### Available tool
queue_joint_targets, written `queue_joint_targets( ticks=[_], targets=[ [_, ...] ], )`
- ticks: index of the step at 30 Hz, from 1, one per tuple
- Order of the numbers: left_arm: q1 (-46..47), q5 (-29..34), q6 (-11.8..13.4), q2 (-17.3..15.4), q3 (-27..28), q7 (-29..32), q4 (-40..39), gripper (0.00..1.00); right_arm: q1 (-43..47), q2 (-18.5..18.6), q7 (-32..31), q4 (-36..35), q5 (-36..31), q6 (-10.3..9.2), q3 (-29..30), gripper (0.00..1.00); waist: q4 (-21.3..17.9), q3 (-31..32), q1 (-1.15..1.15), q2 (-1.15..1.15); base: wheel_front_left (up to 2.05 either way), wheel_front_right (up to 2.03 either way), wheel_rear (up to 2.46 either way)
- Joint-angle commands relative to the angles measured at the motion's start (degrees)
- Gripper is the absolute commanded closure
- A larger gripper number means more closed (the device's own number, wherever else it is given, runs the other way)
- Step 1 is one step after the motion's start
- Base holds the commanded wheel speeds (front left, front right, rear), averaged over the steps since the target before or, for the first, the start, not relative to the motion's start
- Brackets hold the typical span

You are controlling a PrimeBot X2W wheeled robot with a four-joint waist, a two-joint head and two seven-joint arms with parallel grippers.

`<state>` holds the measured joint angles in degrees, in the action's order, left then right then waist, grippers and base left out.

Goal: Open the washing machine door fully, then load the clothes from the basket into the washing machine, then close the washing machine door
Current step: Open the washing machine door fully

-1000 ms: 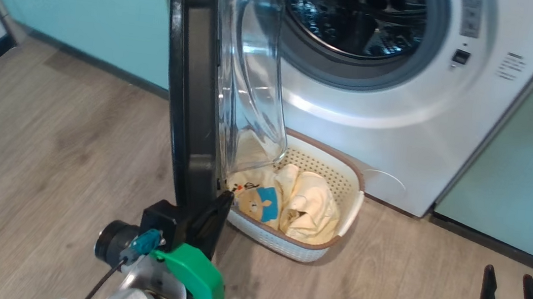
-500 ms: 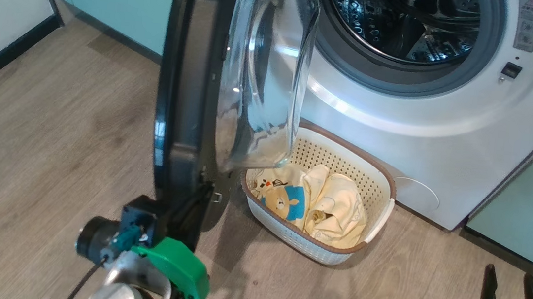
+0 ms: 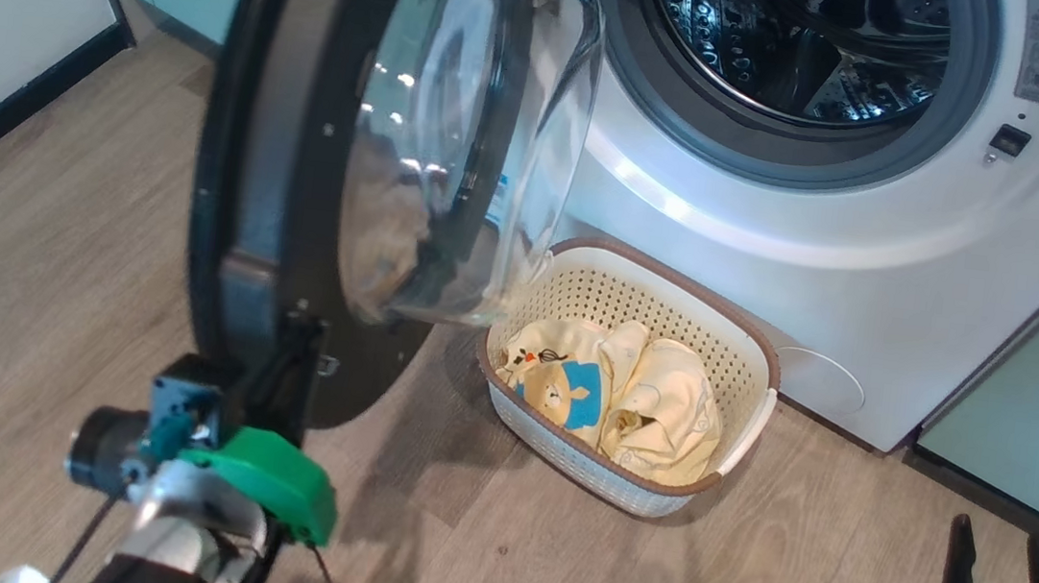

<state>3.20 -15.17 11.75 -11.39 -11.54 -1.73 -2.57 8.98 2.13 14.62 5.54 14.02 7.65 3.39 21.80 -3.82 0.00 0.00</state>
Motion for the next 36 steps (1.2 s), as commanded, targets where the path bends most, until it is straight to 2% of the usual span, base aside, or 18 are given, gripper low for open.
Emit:
queue_joint_targets(
  ticks=[1, 7, 18, 26, 36],
  targets=[
    [3.7, -0.5, 0.0, -1.7, 3.4, -1.2, -0.6, 1.0, -2.6, 0.8, 0.4, -1.7, -0.5, -0.16, -0.9, 0.0, 0.0, -0.1, 0.0, 0.0, 0.0, 0.0, 0.0],
    [5.8, -1.7, -0.8, -3.2, 6.0, -5.2, 5.0, 1.0, -2.4, 0.8, 0.4, -1.7, -0.8, -0.16, -0.9, 0.0, 0.0, -0.2, 0.0, 0.0, 0.0, 0.0, 0.0],
    [11.5, -4.3, -3.8, -4.9, 9.5, -12.0, 18.0, 1.0, -1.8, 0.8, 0.4, -2.2, -2.1, -0.16, -1.0, 0.0, -0.3, -1.4, 0.0, 0.0, 0.0, 0.0, 0.0],
    [16.5, -4.7, -5.4, -5.8, 13.2, -13.2, 26.7, 1.0, -1.9, 1.4, 0.4, -2.7, -2.7, -0.16, -1.0, 0.0, -1.2, -3.2, 0.0, 0.0, 0.0, 0.0, 0.0],
    [21.1, -2.2, -7.0, -6.5, 19.3, -13.3, 31.5, 1.0, -2.4, 2.4, 0.3, -3.4, -2.6, -0.16, -0.7, 0.0, -2.0, -5.6, 0.0, 0.0, 0.0, 0.0, 0.0]
  ],
)
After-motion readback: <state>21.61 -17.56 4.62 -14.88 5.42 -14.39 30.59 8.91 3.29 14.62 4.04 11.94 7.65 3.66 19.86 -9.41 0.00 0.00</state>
